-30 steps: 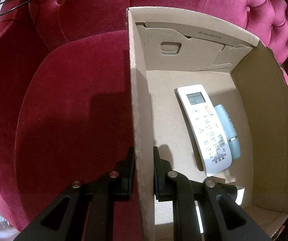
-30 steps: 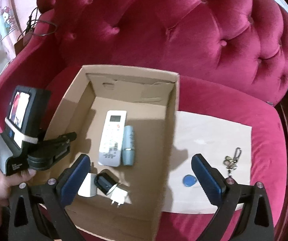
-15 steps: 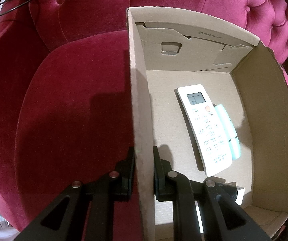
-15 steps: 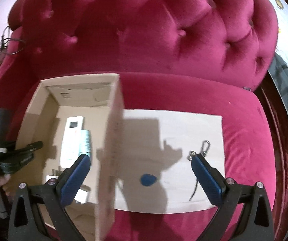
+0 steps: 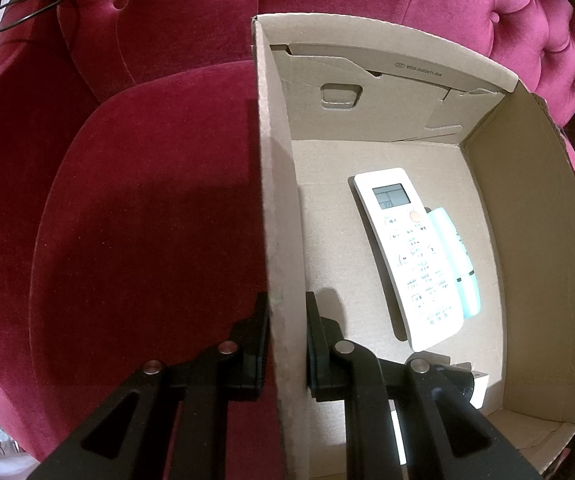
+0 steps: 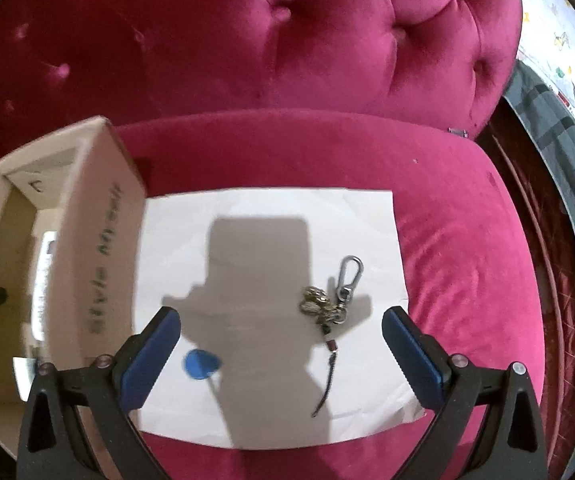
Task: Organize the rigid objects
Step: 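Withdraw the open right gripper from the box to the metal keychain, then close the right gripper on the metal keychain, then lift the keychain and carry it over the box with the right gripper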
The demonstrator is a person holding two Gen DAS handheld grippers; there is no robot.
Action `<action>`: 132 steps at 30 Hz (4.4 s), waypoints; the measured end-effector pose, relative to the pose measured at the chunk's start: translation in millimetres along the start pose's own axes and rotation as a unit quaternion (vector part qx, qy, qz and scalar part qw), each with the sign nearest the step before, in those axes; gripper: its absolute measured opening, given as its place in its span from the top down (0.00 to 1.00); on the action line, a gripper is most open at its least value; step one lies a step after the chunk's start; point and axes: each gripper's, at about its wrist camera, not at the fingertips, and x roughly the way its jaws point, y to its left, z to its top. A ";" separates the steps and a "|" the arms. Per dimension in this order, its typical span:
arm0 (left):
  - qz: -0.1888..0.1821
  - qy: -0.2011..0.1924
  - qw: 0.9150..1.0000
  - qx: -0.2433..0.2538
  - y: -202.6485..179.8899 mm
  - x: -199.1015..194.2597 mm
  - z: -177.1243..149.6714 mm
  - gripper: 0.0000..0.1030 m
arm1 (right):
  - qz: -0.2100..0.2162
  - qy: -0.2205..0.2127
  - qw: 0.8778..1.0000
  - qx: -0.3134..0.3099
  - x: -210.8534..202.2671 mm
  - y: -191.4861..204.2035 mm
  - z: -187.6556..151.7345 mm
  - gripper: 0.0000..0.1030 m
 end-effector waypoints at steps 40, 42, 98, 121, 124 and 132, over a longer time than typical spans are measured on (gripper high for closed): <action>0.001 0.001 1.000 0.001 -1.5 2.0 0.7 0.84 | 0.018 0.056 0.997 0.054 107.0 -67.3 1.9 0.21; 0.002 0.001 1.000 0.001 -1.4 1.9 0.6 0.84 | 0.015 0.052 0.997 0.053 102.4 -65.6 -2.8 0.29; 0.012 0.000 1.000 0.002 -4.7 1.1 -0.3 0.84 | 0.023 -0.026 0.999 0.007 -63.6 -20.1 24.7 0.96; 0.013 0.001 1.000 0.003 -6.3 -0.3 0.1 0.84 | 0.062 -0.081 0.993 -0.060 -160.3 56.9 62.7 0.96; 0.013 0.001 1.000 0.003 -6.2 -0.2 0.2 0.84 | 0.068 -0.087 0.991 -0.076 -170.1 71.8 66.8 0.96; 0.011 0.001 1.000 0.001 -5.8 -0.1 0.4 0.84 | 0.105 -0.094 0.984 -0.111 -184.9 114.6 68.0 0.96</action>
